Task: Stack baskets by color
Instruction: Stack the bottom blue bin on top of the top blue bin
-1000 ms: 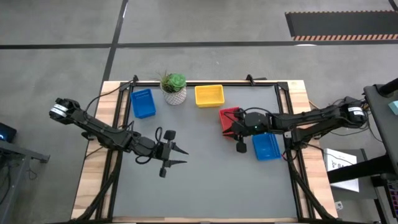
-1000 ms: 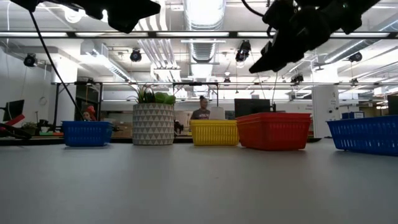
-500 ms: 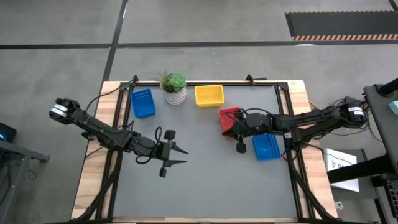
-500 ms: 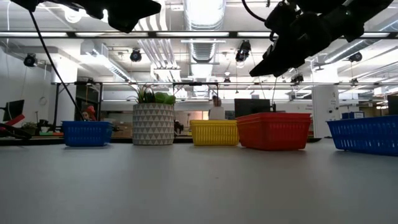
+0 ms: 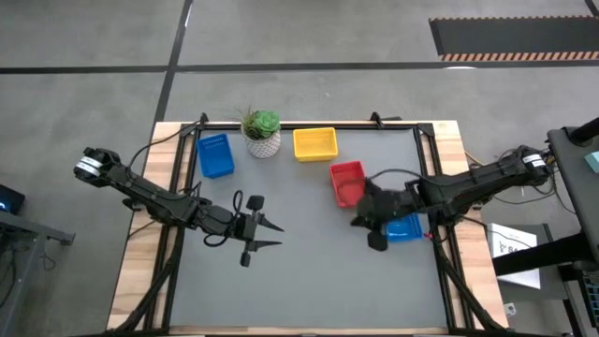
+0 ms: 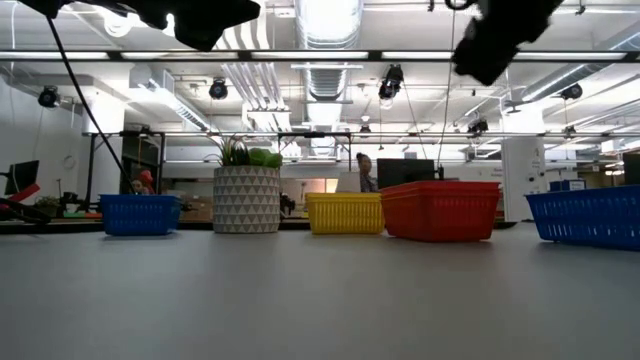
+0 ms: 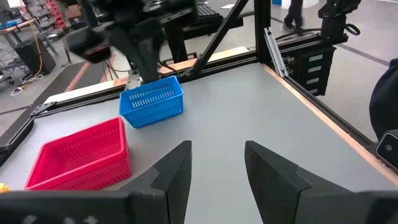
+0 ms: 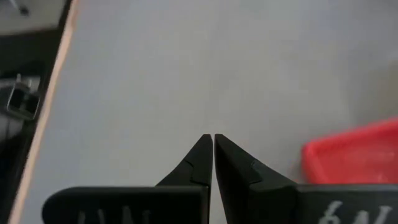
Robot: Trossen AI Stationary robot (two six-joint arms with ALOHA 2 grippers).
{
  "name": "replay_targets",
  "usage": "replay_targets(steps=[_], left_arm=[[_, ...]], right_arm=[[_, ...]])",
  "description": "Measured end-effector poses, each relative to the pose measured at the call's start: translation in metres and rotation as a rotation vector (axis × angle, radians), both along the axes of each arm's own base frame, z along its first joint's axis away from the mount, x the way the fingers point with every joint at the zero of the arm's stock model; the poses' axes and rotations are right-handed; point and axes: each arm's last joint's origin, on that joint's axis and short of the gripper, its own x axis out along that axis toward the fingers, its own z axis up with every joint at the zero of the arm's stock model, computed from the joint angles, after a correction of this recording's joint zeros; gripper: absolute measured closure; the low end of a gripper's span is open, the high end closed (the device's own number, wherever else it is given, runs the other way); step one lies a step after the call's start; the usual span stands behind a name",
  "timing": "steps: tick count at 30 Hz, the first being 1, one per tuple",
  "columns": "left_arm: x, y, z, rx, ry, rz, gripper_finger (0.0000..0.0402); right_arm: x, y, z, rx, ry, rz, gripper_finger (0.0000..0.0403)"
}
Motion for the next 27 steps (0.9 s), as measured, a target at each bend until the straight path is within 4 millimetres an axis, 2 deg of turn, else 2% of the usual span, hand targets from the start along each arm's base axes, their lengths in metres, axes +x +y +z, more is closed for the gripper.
replay_targets(steps=[4,13,15,20,27], left_arm=[[0.000,0.000,0.001,0.005,-0.006,0.000,0.0267],[0.001,0.001,0.001,0.023,-0.009,-0.002,0.0267],[0.001,0.001,0.001,0.023,-0.009,-0.002,0.0267],[0.001,0.002,0.001,0.033,-0.006,0.001,0.0267],[0.001,0.002,0.001,0.033,-0.006,0.002,0.0267]], right_arm=[[-0.006,0.019,0.004,0.045,0.163,-0.036,0.0394],[-0.029,0.034,-0.003,0.201,0.687,-0.439,0.0394],[-0.033,0.038,-0.007,0.212,0.741,-0.487,0.0394],[-0.039,0.044,-0.016,0.228,0.800,-0.465,0.0366],[-0.051,0.044,-0.043,0.082,0.867,-0.297,0.0292]])
